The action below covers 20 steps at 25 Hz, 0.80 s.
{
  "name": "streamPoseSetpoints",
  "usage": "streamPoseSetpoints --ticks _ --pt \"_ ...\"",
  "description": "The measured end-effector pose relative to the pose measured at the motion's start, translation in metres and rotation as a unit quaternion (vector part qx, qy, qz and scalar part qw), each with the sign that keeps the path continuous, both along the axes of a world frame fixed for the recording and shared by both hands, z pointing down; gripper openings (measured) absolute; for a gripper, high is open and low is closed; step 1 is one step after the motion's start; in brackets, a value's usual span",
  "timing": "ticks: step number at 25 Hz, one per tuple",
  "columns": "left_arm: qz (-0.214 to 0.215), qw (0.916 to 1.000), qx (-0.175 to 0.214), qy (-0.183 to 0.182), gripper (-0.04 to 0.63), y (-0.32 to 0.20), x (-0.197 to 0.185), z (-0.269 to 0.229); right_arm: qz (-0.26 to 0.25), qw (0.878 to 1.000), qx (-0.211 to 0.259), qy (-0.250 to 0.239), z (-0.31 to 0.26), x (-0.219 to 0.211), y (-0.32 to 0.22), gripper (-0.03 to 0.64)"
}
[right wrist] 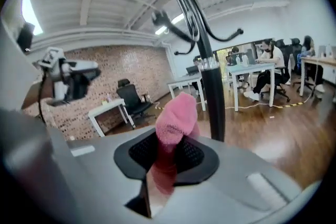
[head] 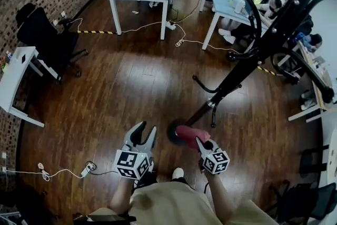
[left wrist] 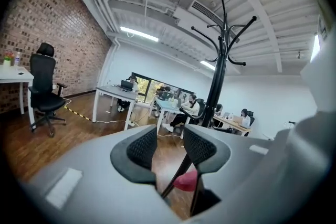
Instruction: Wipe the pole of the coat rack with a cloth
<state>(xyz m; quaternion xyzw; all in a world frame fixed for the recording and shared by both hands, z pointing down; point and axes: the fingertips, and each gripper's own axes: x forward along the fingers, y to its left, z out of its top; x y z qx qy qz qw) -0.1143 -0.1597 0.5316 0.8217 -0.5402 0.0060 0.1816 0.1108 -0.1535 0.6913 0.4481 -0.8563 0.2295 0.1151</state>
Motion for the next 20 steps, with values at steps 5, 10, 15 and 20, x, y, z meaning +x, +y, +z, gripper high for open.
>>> streamPoseSetpoints --ticks 5,10,15,20 --pt "0.041 0.9975 0.056 -0.013 0.15 -0.004 0.042 -0.033 0.058 0.991 0.117 -0.017 -0.111 0.042 0.024 0.063" --pt "0.064 0.9874 0.141 -0.03 0.153 -0.004 0.089 -0.086 0.132 0.964 0.227 0.027 -0.21 0.096 0.015 0.063" --pt "0.059 0.9821 0.176 -0.028 0.156 -0.009 0.127 -0.113 0.124 0.944 0.293 0.085 -0.271 0.106 0.02 0.063" --pt "0.072 0.9808 0.178 -0.031 0.163 -0.008 0.132 -0.128 0.113 0.945 0.298 0.071 -0.282 0.083 0.024 0.063"
